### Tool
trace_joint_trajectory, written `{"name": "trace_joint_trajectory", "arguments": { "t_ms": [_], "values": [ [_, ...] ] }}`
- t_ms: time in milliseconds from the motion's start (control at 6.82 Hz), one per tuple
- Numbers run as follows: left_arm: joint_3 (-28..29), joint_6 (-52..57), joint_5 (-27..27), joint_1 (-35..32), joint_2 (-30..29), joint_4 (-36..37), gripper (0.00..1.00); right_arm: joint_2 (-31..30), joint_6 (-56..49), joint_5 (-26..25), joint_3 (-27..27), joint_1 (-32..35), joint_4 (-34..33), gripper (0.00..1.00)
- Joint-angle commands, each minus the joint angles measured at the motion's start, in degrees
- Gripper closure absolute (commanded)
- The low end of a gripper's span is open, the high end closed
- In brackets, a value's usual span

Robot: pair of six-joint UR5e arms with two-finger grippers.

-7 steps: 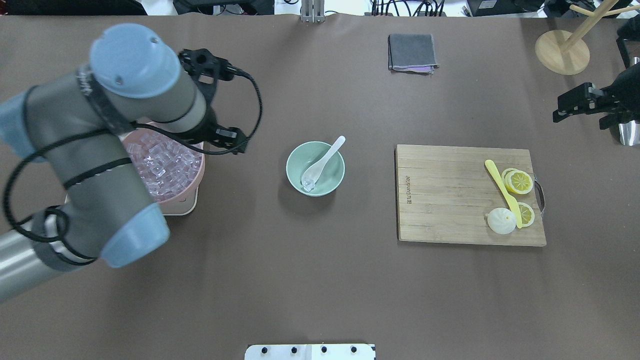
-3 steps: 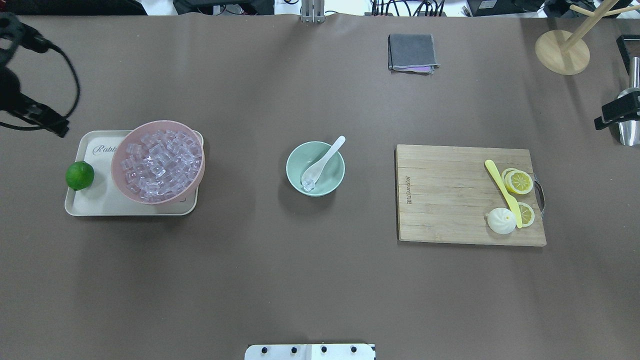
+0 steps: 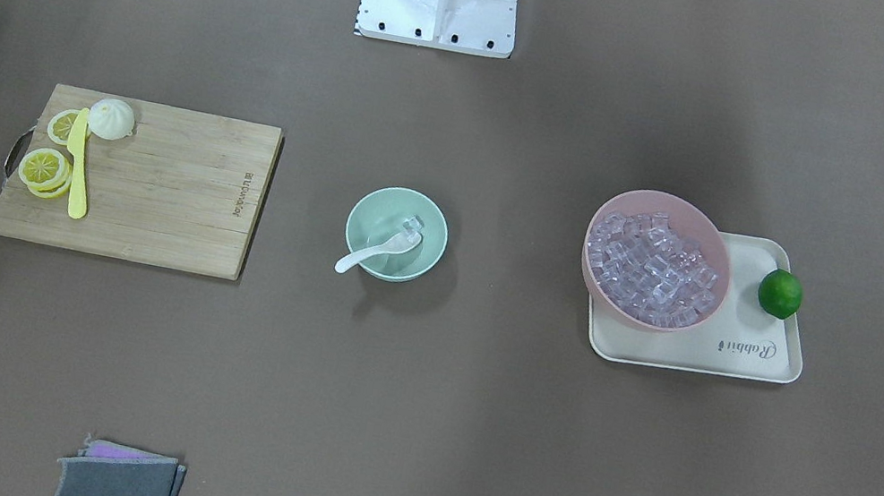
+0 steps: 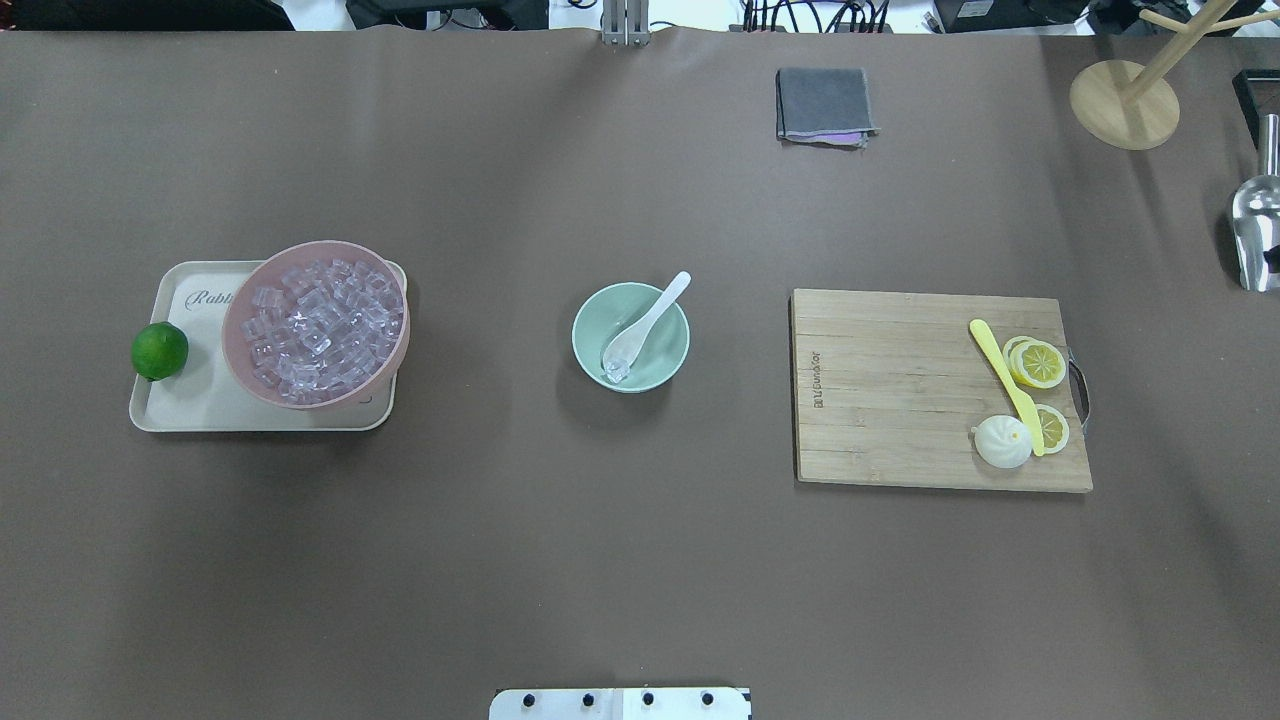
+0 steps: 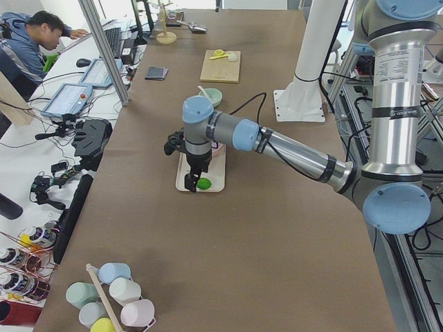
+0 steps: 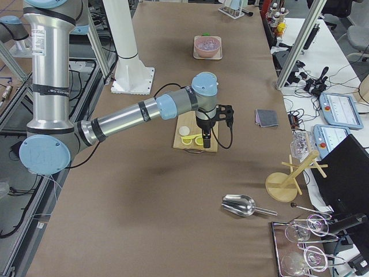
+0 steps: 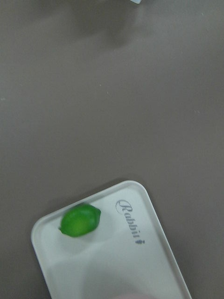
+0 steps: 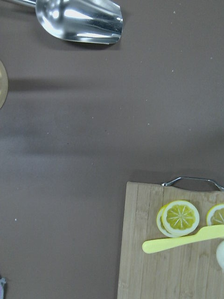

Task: Put spoon and ice into bowl

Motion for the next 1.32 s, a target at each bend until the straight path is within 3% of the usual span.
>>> {"name": "trace_joint_trajectory", "arguments": {
  "t_ms": [0,293,586,1172],
  "values": [
    [4.07,3.32,-1.37,-5.82,3.87,-1.66,0.03,-1.37,-5.99,0.14,-0.07,2.68,-2.98,0.00],
    [7.85,1.84,-1.90,-8.82,3.00,-1.66,0.03,-2.60,-11.67,0.49,-3.56,5.13,-2.37,0.00],
    [7.17,1.30,-2.16,-10.40,2.30,-1.66,0.03,-1.91,-16.97,5.83,-9.37,7.87,-2.10,0.00],
    [6.90,1.21,-2.69,-10.49,1.32,0.71,0.02,-3.40,-16.72,8.75,-9.30,10.06,-2.10,0.00]
  ]
}}
